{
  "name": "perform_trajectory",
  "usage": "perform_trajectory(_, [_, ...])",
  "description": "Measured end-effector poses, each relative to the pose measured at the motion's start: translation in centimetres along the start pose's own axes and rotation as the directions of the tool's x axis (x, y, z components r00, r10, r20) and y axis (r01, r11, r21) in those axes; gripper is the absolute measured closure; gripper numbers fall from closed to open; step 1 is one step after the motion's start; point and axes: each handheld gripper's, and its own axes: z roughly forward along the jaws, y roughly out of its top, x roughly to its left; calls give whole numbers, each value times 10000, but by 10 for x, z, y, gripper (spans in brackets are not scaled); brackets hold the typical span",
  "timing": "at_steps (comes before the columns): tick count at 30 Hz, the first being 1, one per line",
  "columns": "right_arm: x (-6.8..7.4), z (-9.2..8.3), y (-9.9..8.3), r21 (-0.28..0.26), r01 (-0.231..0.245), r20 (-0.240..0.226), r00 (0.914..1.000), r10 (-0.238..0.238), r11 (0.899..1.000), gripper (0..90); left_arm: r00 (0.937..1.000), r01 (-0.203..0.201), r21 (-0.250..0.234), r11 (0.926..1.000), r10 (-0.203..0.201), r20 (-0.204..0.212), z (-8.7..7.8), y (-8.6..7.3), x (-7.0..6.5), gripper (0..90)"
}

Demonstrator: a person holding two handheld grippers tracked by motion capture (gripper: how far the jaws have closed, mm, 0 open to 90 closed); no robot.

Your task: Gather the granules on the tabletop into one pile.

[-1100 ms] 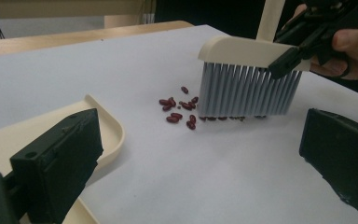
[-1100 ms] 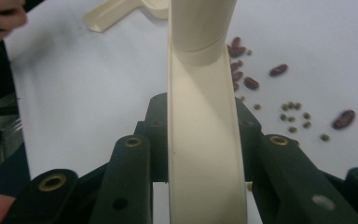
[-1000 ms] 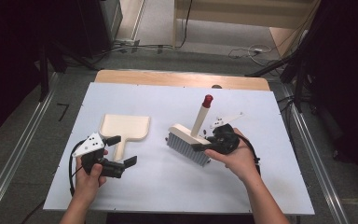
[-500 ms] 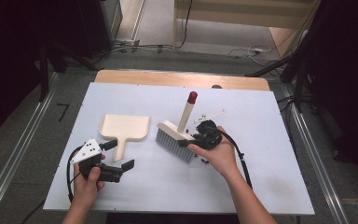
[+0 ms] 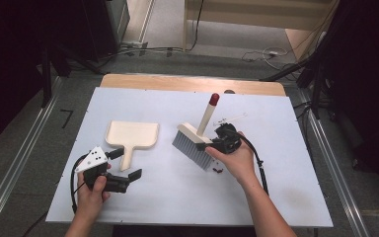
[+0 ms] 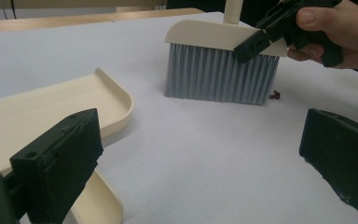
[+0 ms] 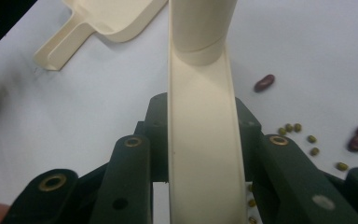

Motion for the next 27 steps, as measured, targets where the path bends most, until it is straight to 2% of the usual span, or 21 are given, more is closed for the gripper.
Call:
perform_trajectory(14, [-25,-20,-8,-370,-812,416,9957,827,9960,654,10000,17,40,10000,-17,7,0,0,0,0])
perform_trajectory(16, [-28,-23,-9,-456,-862,394,9953,880,9952,653,10000,0,47,10000,0,-7,0,0,0,0])
perform_trajectory(18, [-29,-27,-9,-559,-919,172,9955,930,9942,654,10000,0,67,10000,0,-31,0,0,0,0])
perform_trajectory(22, [-22,-38,-8,-804,-610,-113,9981,603,9949,653,10000,9,69,10000,-8,-45,1,0,1,0])
perform_trajectory(27, [-10,-56,-9,-769,336,-401,9985,-368,9965,653,10000,19,67,10000,-18,-50,0,0,0,0])
